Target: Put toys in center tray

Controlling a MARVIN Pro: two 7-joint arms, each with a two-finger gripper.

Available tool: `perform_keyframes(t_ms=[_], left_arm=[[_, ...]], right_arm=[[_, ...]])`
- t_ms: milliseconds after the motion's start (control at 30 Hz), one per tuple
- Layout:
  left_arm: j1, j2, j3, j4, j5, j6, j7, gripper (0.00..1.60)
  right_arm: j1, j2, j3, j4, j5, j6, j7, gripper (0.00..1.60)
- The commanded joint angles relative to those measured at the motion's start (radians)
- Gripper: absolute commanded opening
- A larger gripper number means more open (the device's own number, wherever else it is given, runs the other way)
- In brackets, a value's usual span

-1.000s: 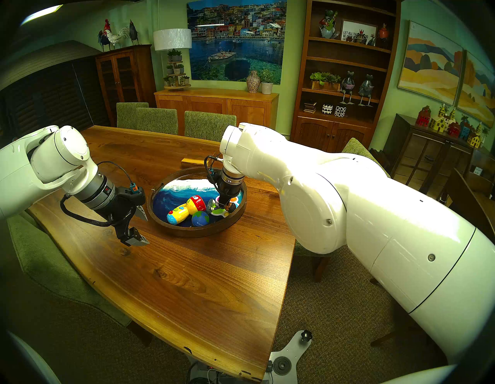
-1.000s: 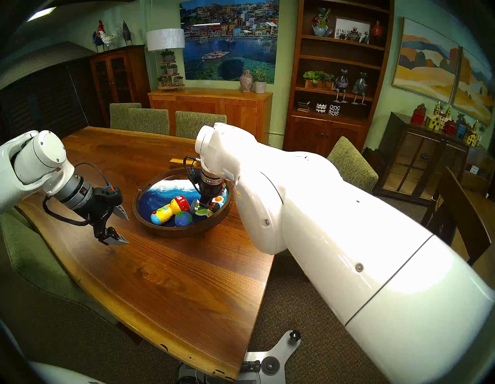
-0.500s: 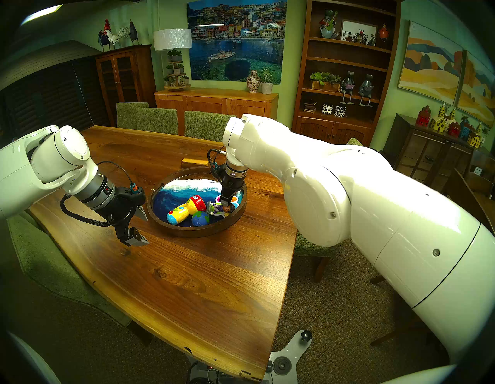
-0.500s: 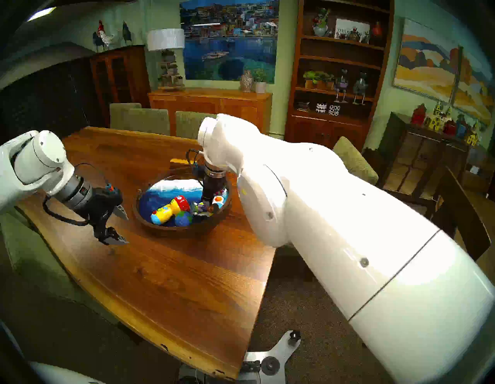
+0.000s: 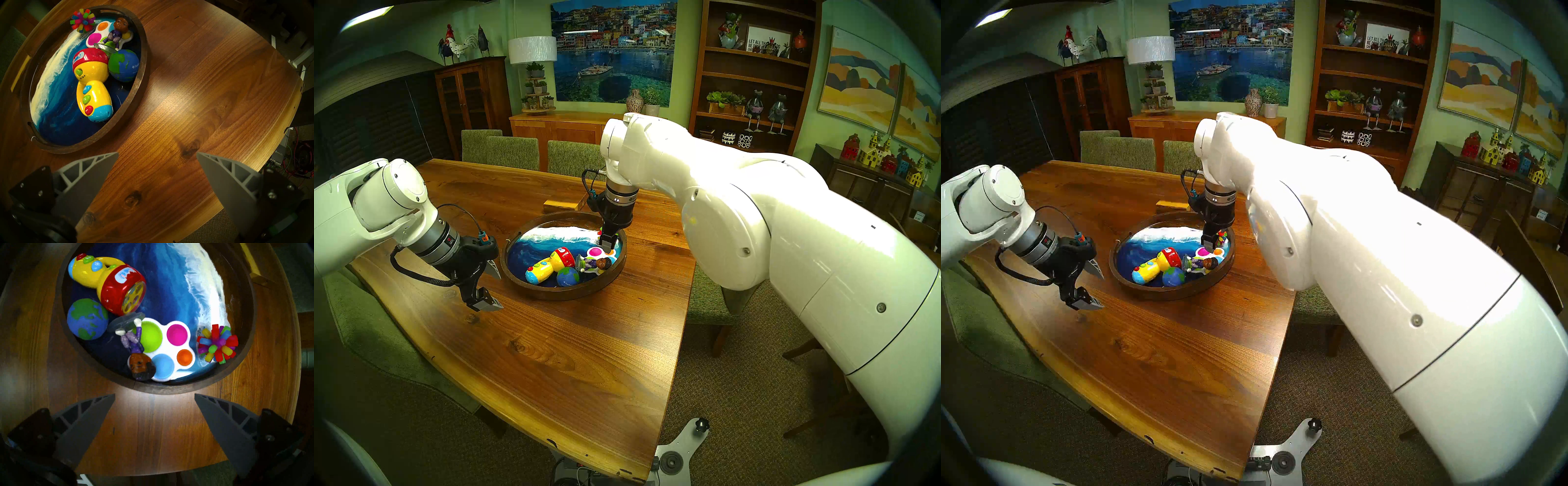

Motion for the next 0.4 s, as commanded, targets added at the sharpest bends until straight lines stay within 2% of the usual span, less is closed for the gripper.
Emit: perform_keyframes(t_ms=[0,367], left_arm=[[-0.031,0.000,-0.028,0.000,-0.001,-0.001,-0.001,1.60],[-0.030,0.000,-0.029,0.000,-0.001,-0.001,-0.001,1.60]], right_arm=[[0.080,-0.002,-0.032,-0.033,-0.033,0.017,0.068,1.60],[0.117,-0.017,-0.024,-0.099,-0.025,0.005,0.044,1.60]])
